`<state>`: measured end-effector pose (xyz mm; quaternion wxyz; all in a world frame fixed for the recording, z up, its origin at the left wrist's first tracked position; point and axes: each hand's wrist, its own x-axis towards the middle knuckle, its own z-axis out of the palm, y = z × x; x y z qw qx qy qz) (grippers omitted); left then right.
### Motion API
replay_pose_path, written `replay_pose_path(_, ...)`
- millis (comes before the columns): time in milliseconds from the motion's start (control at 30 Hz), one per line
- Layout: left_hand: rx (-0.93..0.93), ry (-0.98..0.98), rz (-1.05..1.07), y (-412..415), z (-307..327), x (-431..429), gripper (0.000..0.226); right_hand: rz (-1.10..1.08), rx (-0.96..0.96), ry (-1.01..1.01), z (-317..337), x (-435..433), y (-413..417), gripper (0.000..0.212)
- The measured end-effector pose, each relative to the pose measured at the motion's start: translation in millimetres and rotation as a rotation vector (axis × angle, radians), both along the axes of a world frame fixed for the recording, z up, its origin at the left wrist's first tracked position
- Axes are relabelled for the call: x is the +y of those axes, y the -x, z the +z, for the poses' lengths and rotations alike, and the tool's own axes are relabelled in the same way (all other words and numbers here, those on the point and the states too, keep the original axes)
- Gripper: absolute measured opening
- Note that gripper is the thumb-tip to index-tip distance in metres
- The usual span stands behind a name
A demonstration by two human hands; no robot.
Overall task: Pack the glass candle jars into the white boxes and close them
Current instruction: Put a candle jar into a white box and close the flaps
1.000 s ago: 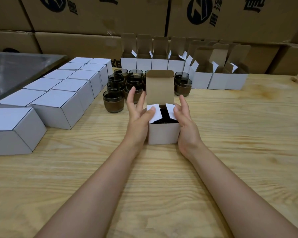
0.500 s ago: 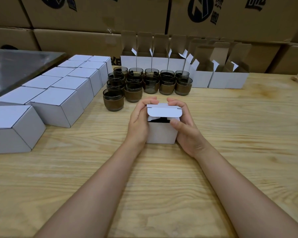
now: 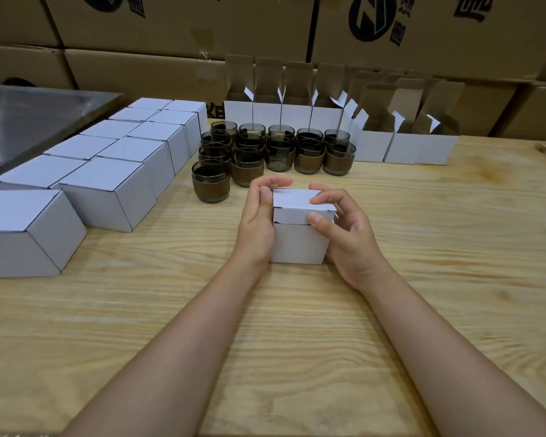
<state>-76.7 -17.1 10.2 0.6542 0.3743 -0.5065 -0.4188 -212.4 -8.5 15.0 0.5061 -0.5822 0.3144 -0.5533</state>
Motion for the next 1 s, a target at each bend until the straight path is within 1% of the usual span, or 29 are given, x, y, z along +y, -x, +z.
replay_pose_path(133,0.028,-0.02,-0.073,-0.6,-1.5,-0.3,0.031,-0.025,-0.037,-0.008,0.1,0.6,-0.2,0.021)
replay_pose_path(233,0.067,-0.04,-0.133,-1.3,-0.4,0.7,0.04,-0.042,-0.044,-0.012,-1.5,0.2,-0.1,0.017)
replay_pose_path(300,0.067,-0.031,-0.157,-2.3,-0.2,1.3,0.043,-0.039,-0.036,-0.001,-2.0,-0.4,0.4,0.019)
replay_pose_path(400,-0.013,0.06,-0.161,-4.2,-0.9,2.4,0.033,-0.008,-0.038,0.017,-1.9,0.1,1.1,0.023)
replay_pose_path(500,-0.081,0.057,-0.157,-4.5,0.0,2.9,0.019,0.033,-0.02,0.018,-3.9,-2.1,3.6,0.015)
replay_pose_path(533,-0.094,0.039,-0.153,-4.4,1.0,3.1,0.019,0.046,-0.03,-0.003,-4.2,-3.3,4.9,0.011)
replay_pose_path(567,-0.107,0.024,-0.15,-4.3,1.5,3.6,0.021,0.06,-0.05,-0.04,-3.9,-4.9,6.5,0.012)
replay_pose_path(633,-0.152,0.004,-0.154,-4.9,2.8,4.1,0.026,0.084,-0.068,-0.105,-2.0,-7.1,8.9,0.02)
replay_pose_path(733,-0.193,-0.009,-0.177,-7.0,5.6,5.0,0.031,0.088,-0.037,-0.107,-1.1,-8.1,10.3,0.023)
replay_pose_path(800,-0.229,0.016,-0.145,-5.5,8.5,8.2,0.032,0.103,-0.029,-0.104,-2.1,-8.9,11.7,0.022)
replay_pose_path(833,-0.301,0.073,-0.067,-4.5,9.0,10.1,0.031,0.114,-0.027,-0.109,-2.8,-9.1,12.3,0.021)
replay_pose_path(867,-0.427,0.167,0.047,-3.7,9.2,12.2,0.031,0.123,-0.03,-0.111,-3.9,-9.8,13.0,0.021)
replay_pose_path(933,-0.754,0.386,0.26,-2.1,7.9,16.3,0.035,0.135,-0.045,-0.108,-6.2,-10.9,13.9,0.019)
replay_pose_path(1000,-0.969,0.488,0.371,-1.1,8.7,21.7,0.038,0.133,-0.049,-0.091,-6.5,-11.0,13.9,0.019)
